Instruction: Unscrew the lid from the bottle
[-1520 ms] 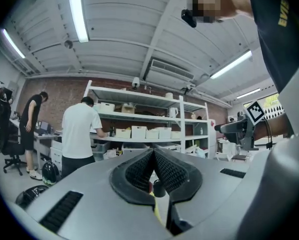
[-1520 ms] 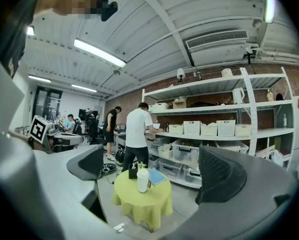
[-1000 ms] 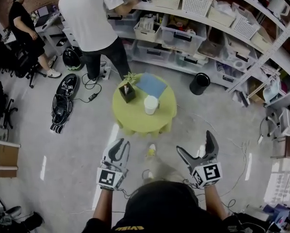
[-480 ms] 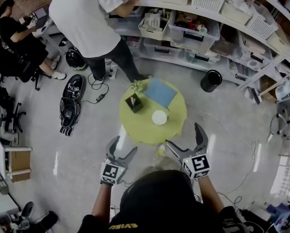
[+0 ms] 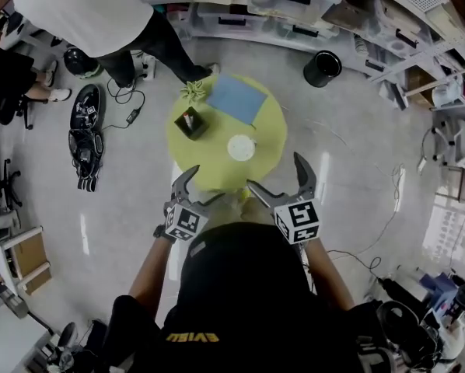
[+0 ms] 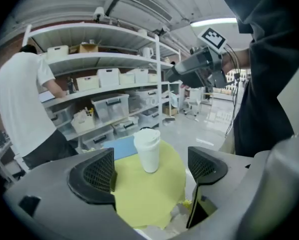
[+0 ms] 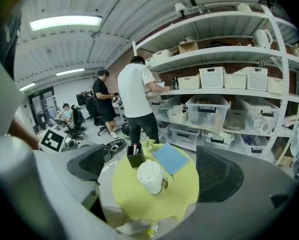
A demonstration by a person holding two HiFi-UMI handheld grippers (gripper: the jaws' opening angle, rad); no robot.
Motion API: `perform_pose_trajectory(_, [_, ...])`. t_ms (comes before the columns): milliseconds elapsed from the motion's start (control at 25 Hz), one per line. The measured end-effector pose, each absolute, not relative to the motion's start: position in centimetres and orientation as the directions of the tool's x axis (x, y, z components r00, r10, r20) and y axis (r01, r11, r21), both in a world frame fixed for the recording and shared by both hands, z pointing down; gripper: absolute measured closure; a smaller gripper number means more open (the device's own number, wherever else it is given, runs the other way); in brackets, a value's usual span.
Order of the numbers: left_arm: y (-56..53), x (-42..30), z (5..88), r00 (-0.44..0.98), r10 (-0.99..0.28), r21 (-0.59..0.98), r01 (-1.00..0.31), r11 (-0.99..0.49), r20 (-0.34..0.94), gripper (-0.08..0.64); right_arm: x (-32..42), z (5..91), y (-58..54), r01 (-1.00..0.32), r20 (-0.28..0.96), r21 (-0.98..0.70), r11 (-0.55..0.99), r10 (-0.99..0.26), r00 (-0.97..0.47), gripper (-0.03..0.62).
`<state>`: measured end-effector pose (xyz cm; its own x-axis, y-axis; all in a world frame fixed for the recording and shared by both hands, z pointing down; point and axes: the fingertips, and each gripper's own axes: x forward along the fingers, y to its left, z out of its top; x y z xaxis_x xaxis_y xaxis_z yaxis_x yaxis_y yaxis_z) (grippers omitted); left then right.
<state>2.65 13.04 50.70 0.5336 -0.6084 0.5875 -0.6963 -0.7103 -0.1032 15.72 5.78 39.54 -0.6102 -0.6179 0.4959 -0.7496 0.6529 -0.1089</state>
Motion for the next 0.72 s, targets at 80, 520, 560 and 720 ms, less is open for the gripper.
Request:
perform_pose_trajectory(80, [12.1,3.2,53.4,0.569,-0.555,-0.075,-0.654,-0.753,0.606,0.106,14.8,40.9,5.7,-0.763,0.545,-0.089,0.641,-0.61,-0.576,0.025])
perform_pose_trajectory(520, [6.1,6.0,65.2,0.699,-0.366,0.072,-0.512,-0.856,0.614,0.103,8.8,51.4,1.4,-0.884,0.78,-0.108,0.454,-0.513,-0.358,0.054])
perform_pose_trajectory(560, [5.8,6.5,65.6,0.715,-0.337,0.074,-0.477,-0.876,0.612,0.103,8.6,52.5,1.3,-0.891,0.798,-0.108,0.44,-0.497,-0.342,0.054])
perform_pose_trajectory(720, [4.7,7.6,66.6,0.76,-0.25,0.043,-0.343,-0.939,0.599,0.103,8.6,56.3,0.9,-0.921,0.867,-0.117,0.371,-0.415,-0.277,0.076])
